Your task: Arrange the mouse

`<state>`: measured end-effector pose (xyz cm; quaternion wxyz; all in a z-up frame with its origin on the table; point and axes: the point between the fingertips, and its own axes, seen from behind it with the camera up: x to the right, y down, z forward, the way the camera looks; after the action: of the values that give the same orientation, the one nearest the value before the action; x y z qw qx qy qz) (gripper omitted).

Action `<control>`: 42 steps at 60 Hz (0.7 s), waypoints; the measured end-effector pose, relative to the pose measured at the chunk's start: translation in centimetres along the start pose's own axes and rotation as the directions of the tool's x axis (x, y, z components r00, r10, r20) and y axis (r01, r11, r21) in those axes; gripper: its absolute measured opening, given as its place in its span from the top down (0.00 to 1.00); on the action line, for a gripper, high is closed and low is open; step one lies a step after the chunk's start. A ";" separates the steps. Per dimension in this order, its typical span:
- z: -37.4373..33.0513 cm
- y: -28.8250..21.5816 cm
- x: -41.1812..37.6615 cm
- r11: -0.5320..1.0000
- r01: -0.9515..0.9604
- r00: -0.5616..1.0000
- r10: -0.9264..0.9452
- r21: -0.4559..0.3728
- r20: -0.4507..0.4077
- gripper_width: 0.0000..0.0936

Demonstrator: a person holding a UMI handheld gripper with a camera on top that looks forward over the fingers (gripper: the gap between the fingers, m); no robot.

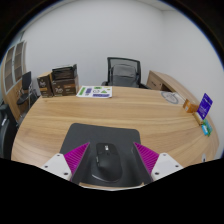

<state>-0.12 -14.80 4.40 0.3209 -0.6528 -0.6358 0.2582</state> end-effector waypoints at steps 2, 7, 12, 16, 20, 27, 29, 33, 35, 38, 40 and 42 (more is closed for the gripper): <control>-1.2 -0.6 0.1 1.000 -0.002 1.000 0.002 0.007 0.003 0.08; -4.9 -2.2 0.8 1.000 0.001 1.000 -0.001 0.021 0.023 0.08; -9.3 -3.7 2.3 0.999 0.009 1.000 -0.010 0.045 0.028 0.08; -13.0 -4.5 3.6 0.998 0.014 1.000 -0.016 0.061 0.027 0.08; -16.7 -4.8 5.0 0.997 0.018 1.000 -0.020 0.070 0.022 0.08; -22.6 -4.4 7.5 0.997 0.016 1.000 -0.016 0.082 -0.004 0.08; -24.1 -4.1 8.2 0.996 0.015 1.000 -0.014 0.086 -0.016 0.08; -26.9 -3.2 9.3 0.996 0.003 1.000 -0.001 0.086 -0.024 0.08; -28.1 -2.8 9.7 0.996 -0.002 1.000 0.004 0.088 -0.021 0.08; -29.6 -2.2 10.2 0.996 -0.002 1.000 0.004 0.093 -0.025 0.08; -30.5 -2.0 10.7 0.995 0.002 1.000 0.001 0.100 -0.030 0.08; -31.4 -1.8 11.1 0.994 0.010 0.999 -0.006 0.108 -0.035 0.08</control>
<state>22.75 -6.60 27.29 0.3679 -0.6364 -0.6177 0.2796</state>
